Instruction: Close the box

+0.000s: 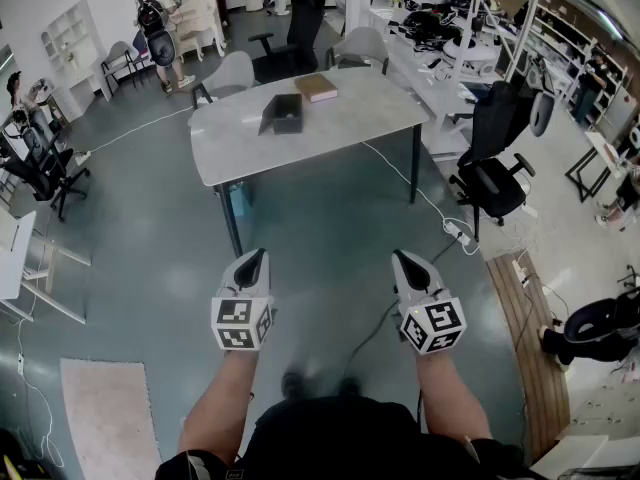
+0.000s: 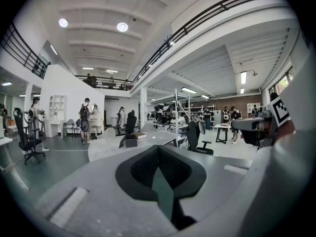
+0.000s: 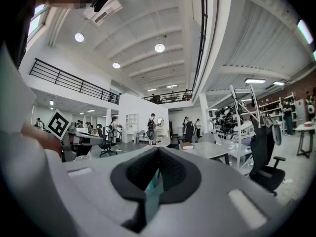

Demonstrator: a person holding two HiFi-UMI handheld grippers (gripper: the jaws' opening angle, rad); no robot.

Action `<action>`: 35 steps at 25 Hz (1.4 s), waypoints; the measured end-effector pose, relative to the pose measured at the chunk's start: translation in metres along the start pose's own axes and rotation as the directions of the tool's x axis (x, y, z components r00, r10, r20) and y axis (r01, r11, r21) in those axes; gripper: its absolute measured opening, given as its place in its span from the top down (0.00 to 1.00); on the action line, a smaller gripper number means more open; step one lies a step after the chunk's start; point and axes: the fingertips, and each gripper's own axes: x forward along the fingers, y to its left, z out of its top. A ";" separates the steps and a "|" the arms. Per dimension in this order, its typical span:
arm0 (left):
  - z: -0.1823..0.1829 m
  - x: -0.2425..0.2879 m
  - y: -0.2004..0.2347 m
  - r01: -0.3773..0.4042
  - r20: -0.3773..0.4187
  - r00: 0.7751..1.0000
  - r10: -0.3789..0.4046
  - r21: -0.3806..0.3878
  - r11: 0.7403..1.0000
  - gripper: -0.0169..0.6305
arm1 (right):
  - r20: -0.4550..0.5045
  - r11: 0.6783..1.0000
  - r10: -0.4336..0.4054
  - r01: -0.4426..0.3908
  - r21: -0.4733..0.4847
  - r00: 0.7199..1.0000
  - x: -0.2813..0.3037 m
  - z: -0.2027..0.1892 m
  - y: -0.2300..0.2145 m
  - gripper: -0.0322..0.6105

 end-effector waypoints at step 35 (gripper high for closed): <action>-0.010 0.026 -0.090 -0.042 -0.025 0.999 0.040 -0.069 0.997 0.96 | -0.041 0.992 0.078 -0.073 0.099 0.996 -0.045 -0.031 -0.084 0.95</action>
